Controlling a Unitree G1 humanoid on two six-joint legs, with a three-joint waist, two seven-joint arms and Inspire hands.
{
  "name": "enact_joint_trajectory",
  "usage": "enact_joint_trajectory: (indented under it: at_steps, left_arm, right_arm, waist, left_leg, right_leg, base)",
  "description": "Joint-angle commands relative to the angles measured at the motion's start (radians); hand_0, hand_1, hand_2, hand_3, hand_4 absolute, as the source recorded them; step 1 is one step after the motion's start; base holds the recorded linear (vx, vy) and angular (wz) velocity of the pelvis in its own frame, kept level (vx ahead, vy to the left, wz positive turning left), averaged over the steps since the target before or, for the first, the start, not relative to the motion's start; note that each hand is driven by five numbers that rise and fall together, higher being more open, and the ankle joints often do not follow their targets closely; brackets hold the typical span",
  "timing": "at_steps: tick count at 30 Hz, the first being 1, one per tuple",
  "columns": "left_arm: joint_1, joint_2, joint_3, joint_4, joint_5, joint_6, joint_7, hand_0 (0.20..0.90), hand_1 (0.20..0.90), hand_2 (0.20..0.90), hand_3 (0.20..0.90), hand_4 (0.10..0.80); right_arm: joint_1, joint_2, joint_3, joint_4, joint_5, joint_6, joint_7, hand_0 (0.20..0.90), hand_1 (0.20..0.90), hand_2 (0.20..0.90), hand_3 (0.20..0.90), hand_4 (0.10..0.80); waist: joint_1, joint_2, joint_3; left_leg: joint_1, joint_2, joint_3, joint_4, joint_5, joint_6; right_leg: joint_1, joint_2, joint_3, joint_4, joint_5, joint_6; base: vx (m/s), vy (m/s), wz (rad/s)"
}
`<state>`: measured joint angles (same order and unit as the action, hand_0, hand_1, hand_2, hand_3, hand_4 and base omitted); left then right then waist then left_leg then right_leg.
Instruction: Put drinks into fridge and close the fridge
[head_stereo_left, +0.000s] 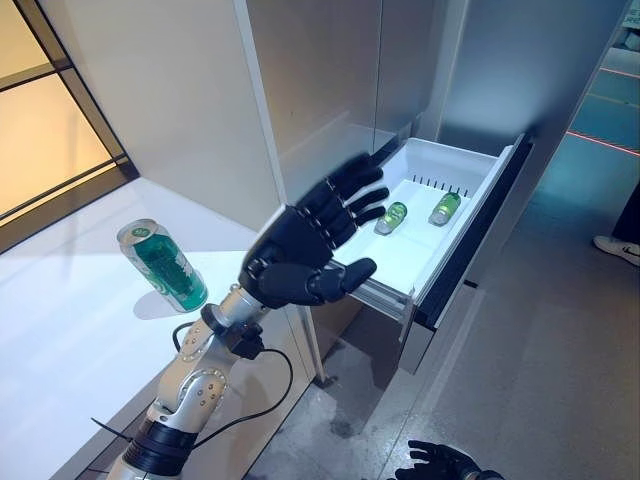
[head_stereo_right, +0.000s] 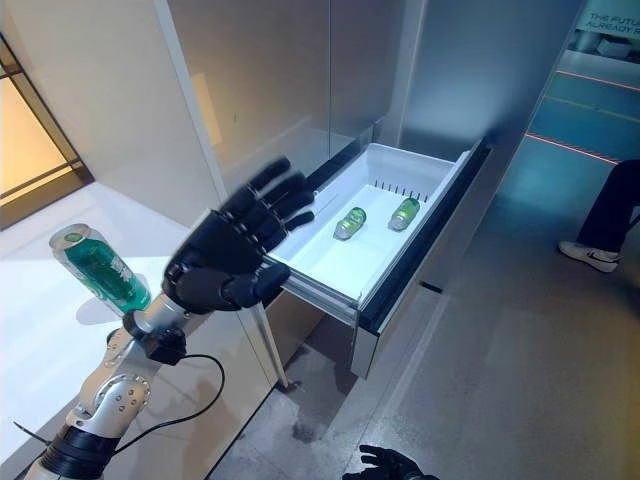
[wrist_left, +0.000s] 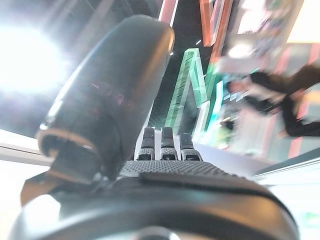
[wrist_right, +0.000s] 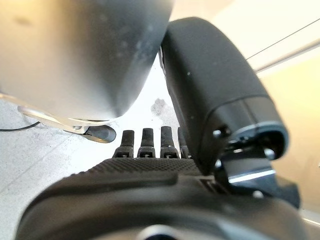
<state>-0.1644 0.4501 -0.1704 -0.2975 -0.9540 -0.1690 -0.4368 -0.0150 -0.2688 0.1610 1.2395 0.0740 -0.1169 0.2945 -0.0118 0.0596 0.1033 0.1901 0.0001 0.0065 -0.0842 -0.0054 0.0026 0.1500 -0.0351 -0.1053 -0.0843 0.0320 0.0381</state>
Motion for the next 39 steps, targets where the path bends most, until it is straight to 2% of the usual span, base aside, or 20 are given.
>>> enact_joint_trajectory:
  at_steps: [1,9,14,18,24,33,39]
  left_arm:
    - [-0.165,0.019,0.131,-0.080,0.090,-0.204,0.145,0.900,0.900,0.900,0.900,0.800]
    - [-0.125,0.087,0.254,-0.082,0.386,-0.287,0.430,0.900,0.900,0.900,0.900,0.800]
    - [-0.098,0.125,0.309,-0.054,0.545,-0.246,0.597,0.900,0.900,0.900,0.900,0.800]
    - [-0.085,0.148,0.339,0.010,0.534,-0.191,0.657,0.900,0.900,0.900,0.900,0.800]
    - [-0.037,0.141,0.371,0.080,0.477,-0.144,0.660,0.900,0.900,0.900,0.900,0.800]
    - [-0.020,0.133,0.363,0.147,0.306,-0.063,0.461,0.900,0.900,0.900,0.900,0.800]
    - [-0.039,0.163,0.366,0.194,0.281,-0.028,0.423,0.900,0.900,0.900,0.900,0.800]
  right_arm:
    - [0.053,0.023,0.069,0.050,0.021,-0.004,-0.020,0.900,0.900,0.900,0.900,0.800]
    - [0.036,0.026,0.089,0.039,0.016,0.020,-0.021,0.900,0.900,0.900,0.900,0.800]
    - [0.019,0.024,0.099,0.021,0.029,0.037,-0.019,0.900,0.900,0.900,0.900,0.800]
    - [0.013,0.022,0.102,0.014,0.027,0.043,-0.017,0.900,0.900,0.900,0.900,0.800]
    - [0.015,0.018,0.095,-0.001,0.020,0.055,-0.012,0.900,0.900,0.900,0.900,0.800]
    - [0.012,0.000,0.080,-0.037,0.013,0.076,0.004,0.900,0.900,0.900,0.900,0.800]
    - [0.013,-0.010,0.075,-0.044,0.005,0.086,0.006,0.900,0.900,0.900,0.900,0.800]
  waist:
    - [0.040,-0.026,-0.035]
    - [0.089,-0.025,-0.036]
    - [0.112,-0.024,-0.038]
    - [0.123,-0.022,-0.034]
    - [0.134,-0.024,-0.028]
    - [0.131,-0.027,-0.018]
    - [0.122,-0.023,-0.018]
  left_leg:
    - [-0.028,-0.072,-0.041,0.027,-0.094,0.040]
    - [-0.038,-0.070,-0.080,0.013,-0.076,0.025]
    - [-0.049,-0.068,-0.096,0.011,-0.066,0.017]
    - [-0.052,-0.068,-0.103,0.012,-0.062,0.015]
    - [-0.053,-0.067,-0.108,0.015,-0.057,0.014]
    - [-0.053,-0.067,-0.104,0.021,-0.057,0.016]
    - [-0.048,-0.065,-0.092,0.021,-0.059,0.015]
  right_leg:
    - [-0.019,0.025,-0.031,0.118,-0.151,0.013]
    - [-0.012,0.025,-0.073,0.118,-0.167,0.002]
    - [-0.013,0.024,-0.093,0.129,-0.178,-0.003]
    - [-0.015,0.021,-0.105,0.139,-0.184,-0.005]
    - [-0.015,0.020,-0.115,0.154,-0.191,-0.005]
    - [-0.020,0.018,-0.115,0.170,-0.193,0.000]
    - [-0.018,0.019,-0.108,0.167,-0.191,0.004]
  base:
    - [-0.016,-0.021,0.07]
    - [-0.025,-0.015,0.21]
    - [-0.026,-0.011,0.22]
    - [-0.021,-0.005,0.12]
    - [-0.008,-0.001,0.06]
    - [-0.010,0.000,0.06]
    - [0.000,0.000,0.00]
